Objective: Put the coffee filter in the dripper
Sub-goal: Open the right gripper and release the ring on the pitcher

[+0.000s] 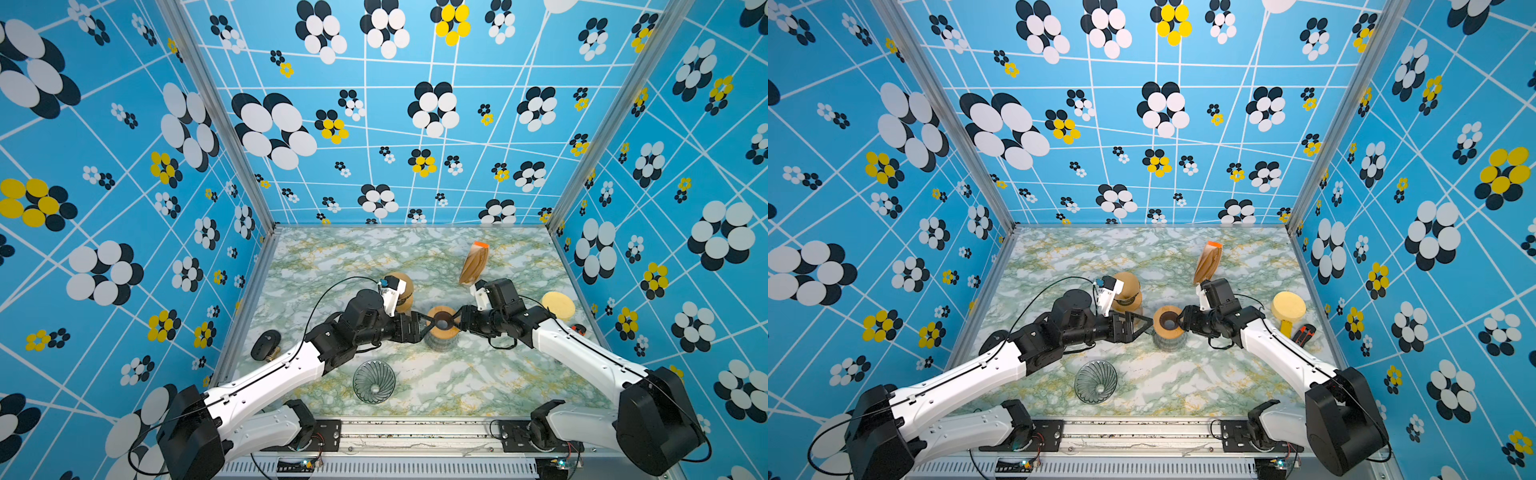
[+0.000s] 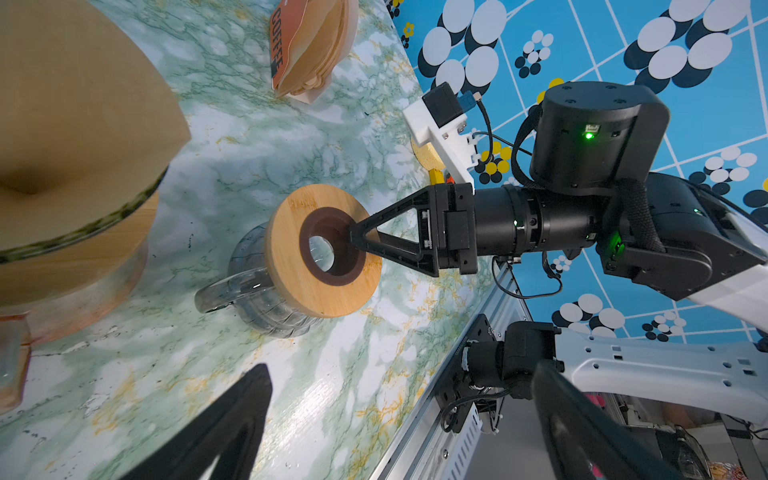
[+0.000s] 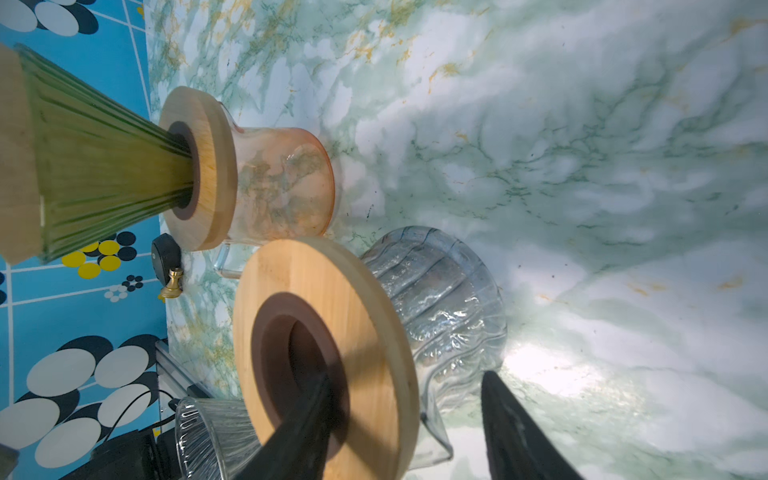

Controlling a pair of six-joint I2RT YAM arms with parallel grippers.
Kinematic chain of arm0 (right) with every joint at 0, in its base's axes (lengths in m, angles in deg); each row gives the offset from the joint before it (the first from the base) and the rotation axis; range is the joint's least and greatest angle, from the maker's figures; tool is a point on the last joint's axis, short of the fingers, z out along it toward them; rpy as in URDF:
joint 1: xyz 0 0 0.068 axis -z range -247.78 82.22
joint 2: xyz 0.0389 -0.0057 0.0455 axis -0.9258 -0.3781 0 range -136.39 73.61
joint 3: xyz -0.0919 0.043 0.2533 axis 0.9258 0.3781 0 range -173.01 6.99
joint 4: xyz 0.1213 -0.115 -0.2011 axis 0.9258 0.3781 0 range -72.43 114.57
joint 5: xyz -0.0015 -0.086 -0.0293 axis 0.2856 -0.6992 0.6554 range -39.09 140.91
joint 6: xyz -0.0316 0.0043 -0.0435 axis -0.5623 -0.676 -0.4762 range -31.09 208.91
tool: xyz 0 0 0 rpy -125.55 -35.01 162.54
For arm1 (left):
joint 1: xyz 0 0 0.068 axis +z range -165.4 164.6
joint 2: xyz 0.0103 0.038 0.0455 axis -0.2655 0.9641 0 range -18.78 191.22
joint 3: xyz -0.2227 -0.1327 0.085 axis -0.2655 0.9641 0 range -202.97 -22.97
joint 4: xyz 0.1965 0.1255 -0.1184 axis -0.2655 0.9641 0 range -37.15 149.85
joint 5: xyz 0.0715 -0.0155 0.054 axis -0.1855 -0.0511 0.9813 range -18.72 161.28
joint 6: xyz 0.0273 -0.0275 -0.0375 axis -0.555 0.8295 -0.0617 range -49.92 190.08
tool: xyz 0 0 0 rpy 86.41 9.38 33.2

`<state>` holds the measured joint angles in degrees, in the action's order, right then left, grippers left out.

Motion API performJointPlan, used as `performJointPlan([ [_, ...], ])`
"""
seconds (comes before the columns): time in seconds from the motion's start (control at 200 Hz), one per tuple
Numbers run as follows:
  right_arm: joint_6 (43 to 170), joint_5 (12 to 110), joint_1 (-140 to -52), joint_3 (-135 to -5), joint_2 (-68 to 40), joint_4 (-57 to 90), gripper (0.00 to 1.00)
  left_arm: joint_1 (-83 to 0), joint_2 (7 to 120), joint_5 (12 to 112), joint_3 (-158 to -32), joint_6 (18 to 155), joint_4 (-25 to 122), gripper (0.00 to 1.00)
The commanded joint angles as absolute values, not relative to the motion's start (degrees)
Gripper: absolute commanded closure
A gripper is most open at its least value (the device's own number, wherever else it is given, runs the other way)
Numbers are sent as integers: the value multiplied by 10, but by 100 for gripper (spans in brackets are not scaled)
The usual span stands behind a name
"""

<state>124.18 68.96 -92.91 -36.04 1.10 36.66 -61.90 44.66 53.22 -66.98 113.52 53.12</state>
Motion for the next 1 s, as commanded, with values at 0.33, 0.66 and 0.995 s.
performJointPlan([
  [0.33,1237,673,-932,-372,20,382,47,-615,450,525,-687,1125,533,1],
  [0.66,1235,659,-932,-379,79,399,25,-600,408,563,-684,1108,626,1],
  [0.995,1233,662,-933,-373,149,403,12,-552,349,593,-664,1100,746,1],
])
